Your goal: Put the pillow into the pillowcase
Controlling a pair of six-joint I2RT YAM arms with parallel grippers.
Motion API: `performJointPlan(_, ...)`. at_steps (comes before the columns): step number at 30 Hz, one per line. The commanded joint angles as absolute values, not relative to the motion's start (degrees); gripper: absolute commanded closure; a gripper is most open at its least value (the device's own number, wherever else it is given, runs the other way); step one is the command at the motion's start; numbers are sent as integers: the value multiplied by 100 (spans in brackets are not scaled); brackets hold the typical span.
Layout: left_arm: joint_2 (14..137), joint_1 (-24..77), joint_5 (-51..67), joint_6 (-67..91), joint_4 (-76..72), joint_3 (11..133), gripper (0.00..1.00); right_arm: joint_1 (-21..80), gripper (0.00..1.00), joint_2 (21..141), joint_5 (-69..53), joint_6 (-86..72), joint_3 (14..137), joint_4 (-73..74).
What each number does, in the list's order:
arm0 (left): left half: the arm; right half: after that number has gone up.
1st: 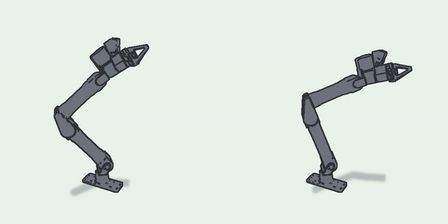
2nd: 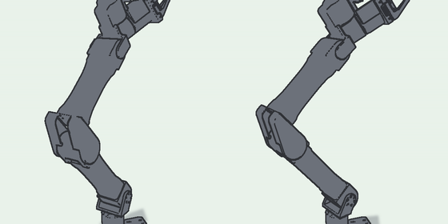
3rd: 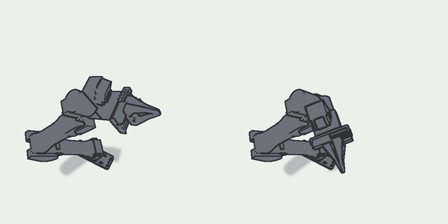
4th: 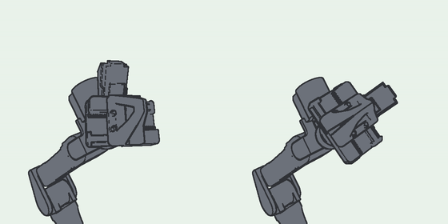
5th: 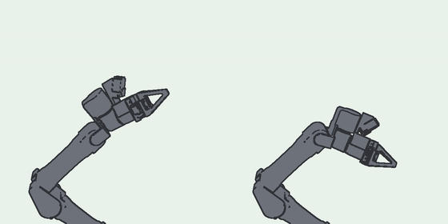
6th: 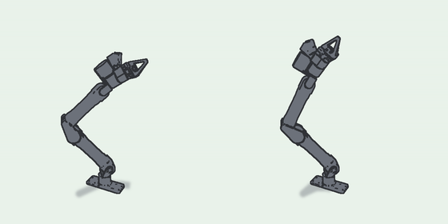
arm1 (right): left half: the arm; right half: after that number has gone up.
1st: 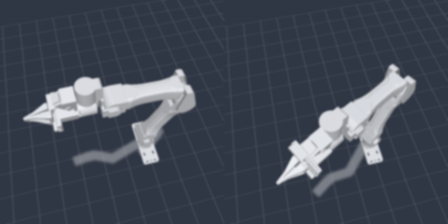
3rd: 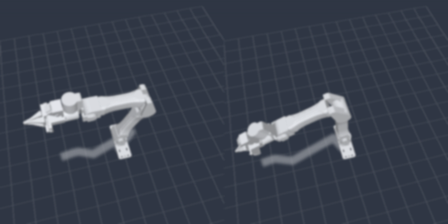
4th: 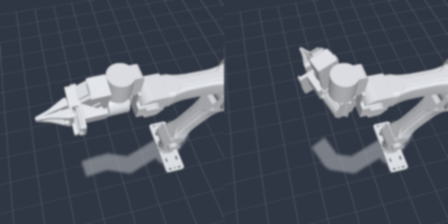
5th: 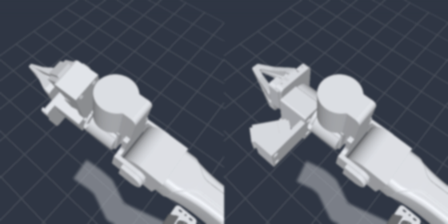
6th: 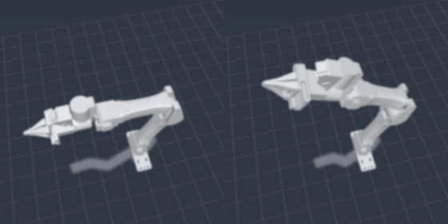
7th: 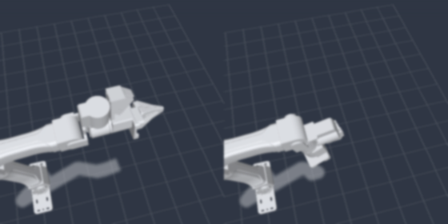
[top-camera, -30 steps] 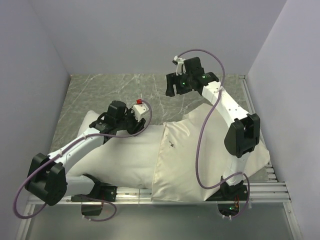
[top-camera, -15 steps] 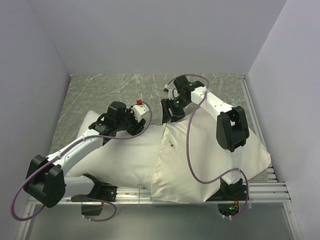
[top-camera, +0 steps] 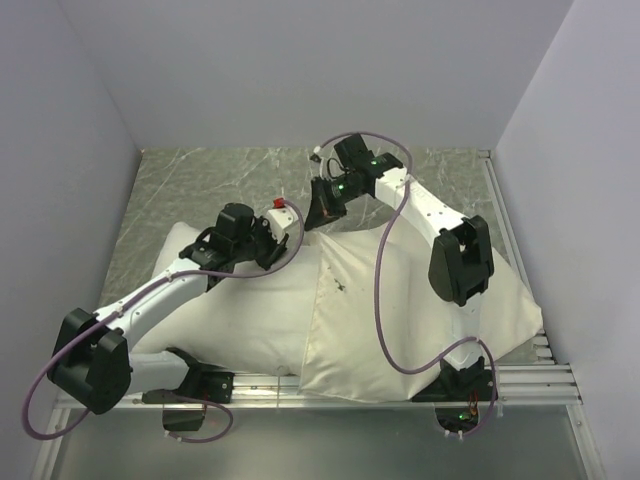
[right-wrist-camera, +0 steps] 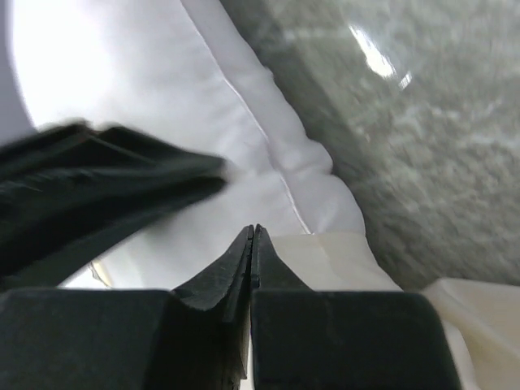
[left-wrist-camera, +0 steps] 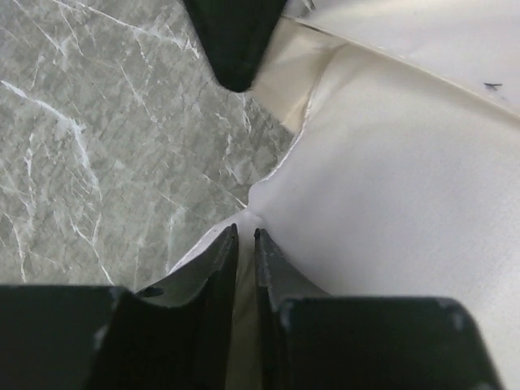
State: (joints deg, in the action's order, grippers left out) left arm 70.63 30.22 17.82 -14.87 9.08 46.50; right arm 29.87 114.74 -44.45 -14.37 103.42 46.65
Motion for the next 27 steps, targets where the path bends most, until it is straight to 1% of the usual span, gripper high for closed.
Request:
performJointPlan(1, 7207, 3067, 2004, -1196, 668, 4886, 81, 3146, 100, 11549, -4790, -2056, 11012, 3666)
performJointPlan(4, 7409, 3076, 1995, -1029, 484, 5167, 86, 3208, 100, 11707, -4694, -2232, 11381, 3437)
performJointPlan(8, 7541, 3076, 2074, -695, 71, 5378, 90, 3225, 100, 12005, -4562, -2486, 11786, 3182)
performJointPlan(9, 7567, 3076, 2100, -381, -25, 5422, 91, 3226, 100, 12032, -4501, -2566, 11812, 2990)
performJointPlan(12, 7708, 3102, 2250, 473, -588, 5598, 99, 3234, 100, 12146, -4413, -2909, 11917, 2611)
performJointPlan(15, 7805, 3155, 2285, 624, -642, 5844, 100, 3234, 100, 12217, -4141, -2874, 12145, 2566)
performJointPlan(16, 7796, 3112, 2250, 546, -415, 6036, 97, 3226, 100, 12217, -4027, -2804, 12181, 2575)
performJointPlan(17, 7709, 3042, 2372, 258, 170, 6134, 90, 3165, 100, 12182, -3991, -2725, 12190, 2584)
performJointPlan(18, 7630, 2928, 2530, 90, 585, 6230, 81, 3103, 100, 12164, -3990, -2725, 12182, 2575)
performJointPlan(19, 7533, 2614, 2679, -173, 998, 6440, 59, 3050, 100, 12138, -3999, -2725, 12147, 2566)
performJointPlan(20, 7315, 2402, 2889, -385, 1950, 6547, 46, 2998, 100, 12103, -4016, -2733, 12103, 2566)
performJointPlan(21, 7217, 1982, 3414, -978, 2438, 6644, 36, 2927, 100, 12085, -4034, -2716, 11998, 2575)
performJointPlan(23, 6963, 1689, 3743, -1867, 3510, 6925, 13, 2909, 100, 12015, -4060, -2629, 11857, 2593)
performJointPlan(24, 6900, 1592, 3735, -2733, 4281, 6961, 10, 2909, 100, 12006, -4095, -2593, 11743, 2610)
performJointPlan(25, 6839, 1486, 3614, -3055, 4550, 6944, 6, 2927, 100, 11997, -4148, -2593, 11690, 2619)
performJointPlan(27, 6759, 1319, 3411, -3768, 4946, 6804, 4, 3005, 100, 12023, -4306, -2523, 11637, 2707)
